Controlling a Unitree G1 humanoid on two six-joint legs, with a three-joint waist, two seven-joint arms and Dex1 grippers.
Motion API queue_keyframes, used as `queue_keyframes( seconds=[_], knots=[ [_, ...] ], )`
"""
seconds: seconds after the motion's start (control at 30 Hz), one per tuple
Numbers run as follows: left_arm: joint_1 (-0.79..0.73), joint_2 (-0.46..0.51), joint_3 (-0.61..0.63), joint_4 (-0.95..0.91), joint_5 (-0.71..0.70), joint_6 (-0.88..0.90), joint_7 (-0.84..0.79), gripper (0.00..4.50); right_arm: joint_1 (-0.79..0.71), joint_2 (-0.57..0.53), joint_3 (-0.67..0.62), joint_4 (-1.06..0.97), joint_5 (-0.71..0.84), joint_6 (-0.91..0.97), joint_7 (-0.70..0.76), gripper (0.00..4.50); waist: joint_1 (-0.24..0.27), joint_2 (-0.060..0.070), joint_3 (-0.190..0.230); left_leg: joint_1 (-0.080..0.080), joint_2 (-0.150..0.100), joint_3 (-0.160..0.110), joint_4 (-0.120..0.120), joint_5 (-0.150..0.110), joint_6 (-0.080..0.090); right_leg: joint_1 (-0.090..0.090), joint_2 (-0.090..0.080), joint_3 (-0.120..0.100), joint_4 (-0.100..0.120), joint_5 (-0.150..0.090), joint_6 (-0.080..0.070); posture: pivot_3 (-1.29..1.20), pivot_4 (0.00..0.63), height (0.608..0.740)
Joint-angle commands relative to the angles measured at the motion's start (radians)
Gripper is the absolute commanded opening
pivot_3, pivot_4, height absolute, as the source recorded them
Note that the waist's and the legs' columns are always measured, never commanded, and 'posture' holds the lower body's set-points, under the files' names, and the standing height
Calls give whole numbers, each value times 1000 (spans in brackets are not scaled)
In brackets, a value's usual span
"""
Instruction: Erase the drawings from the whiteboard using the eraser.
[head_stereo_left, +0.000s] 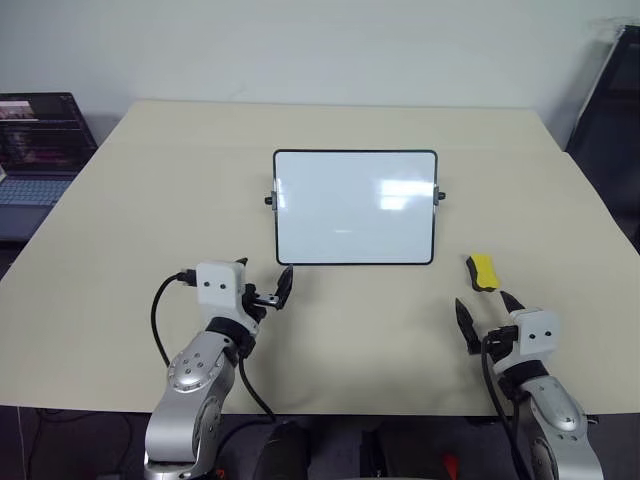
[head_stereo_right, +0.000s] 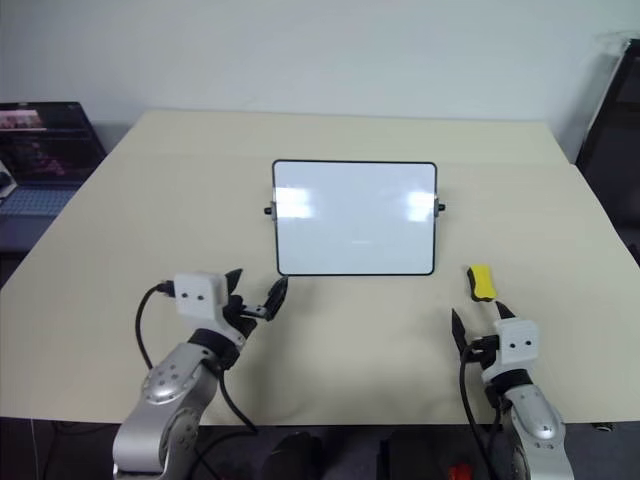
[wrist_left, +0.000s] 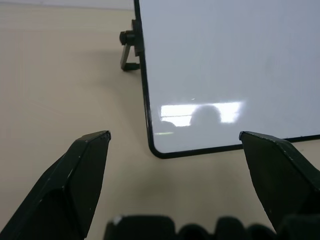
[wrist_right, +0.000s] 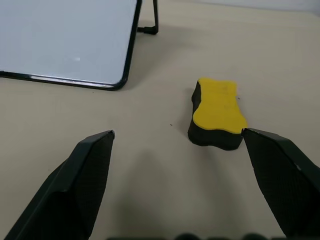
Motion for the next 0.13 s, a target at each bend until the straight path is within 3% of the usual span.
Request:
queue_keyframes(
  seconds=[0.03,0.13],
  knots=[
    [48,-14,-1,-49,21,-45,37,4500,3,-2,-5,-82,37,23,2,4461,0,0,0,0,0,0,0,0,0,0,0,0,0,0,0,0,150,740],
    [57,-41,-18,-28,41,-68,74,4500,-27,-14,-35,-73,58,53,-6,4461,3,0,0,0,0,-1,1,0,0,1,0,0,0,0,0,0,150,740]
  ],
)
